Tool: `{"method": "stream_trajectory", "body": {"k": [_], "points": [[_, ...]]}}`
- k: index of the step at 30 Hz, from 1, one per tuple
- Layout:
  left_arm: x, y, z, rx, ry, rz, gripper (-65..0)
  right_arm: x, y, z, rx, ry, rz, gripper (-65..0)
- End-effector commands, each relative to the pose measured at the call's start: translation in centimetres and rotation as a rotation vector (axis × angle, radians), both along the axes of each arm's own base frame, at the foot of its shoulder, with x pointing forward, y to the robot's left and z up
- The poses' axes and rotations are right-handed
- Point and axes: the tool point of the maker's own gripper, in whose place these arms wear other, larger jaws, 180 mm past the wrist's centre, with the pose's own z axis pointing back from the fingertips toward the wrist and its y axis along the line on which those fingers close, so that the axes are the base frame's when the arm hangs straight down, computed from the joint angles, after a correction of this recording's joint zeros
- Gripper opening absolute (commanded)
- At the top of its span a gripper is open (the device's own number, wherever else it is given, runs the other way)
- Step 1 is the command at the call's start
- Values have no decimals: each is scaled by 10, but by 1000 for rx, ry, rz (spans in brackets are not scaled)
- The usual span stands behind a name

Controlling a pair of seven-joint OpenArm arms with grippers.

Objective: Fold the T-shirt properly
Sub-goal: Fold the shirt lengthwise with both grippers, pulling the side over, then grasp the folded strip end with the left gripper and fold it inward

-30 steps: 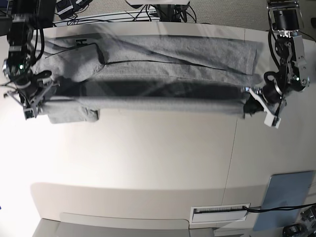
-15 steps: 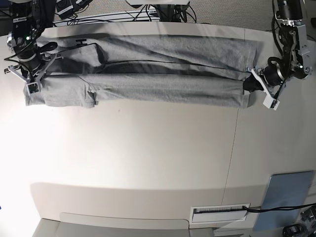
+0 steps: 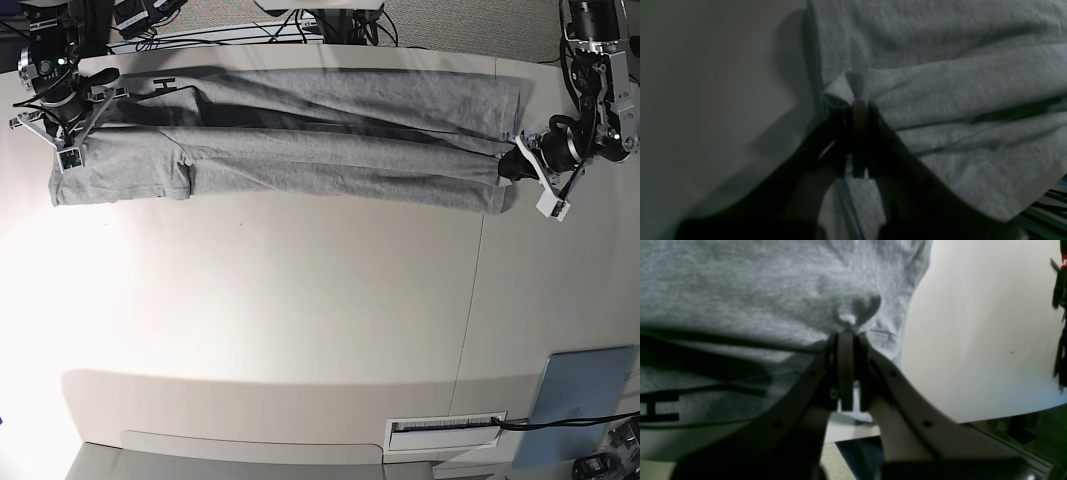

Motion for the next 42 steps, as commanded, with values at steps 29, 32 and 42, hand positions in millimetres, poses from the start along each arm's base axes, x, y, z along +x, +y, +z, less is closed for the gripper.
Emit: {"method": "stream_trajectory", "body": {"k": [29,32,42], "points": [[-19,-26,-6,-220,127,23,-453,23,4,19,-43,-88,122,-334],[-15,-23,-7,-193,113,29,-650,23,4,19,-44,-87,122,-334],[4,66,30,92,70,149,-650,32,9,25,-33,-146,149,-334]]}}
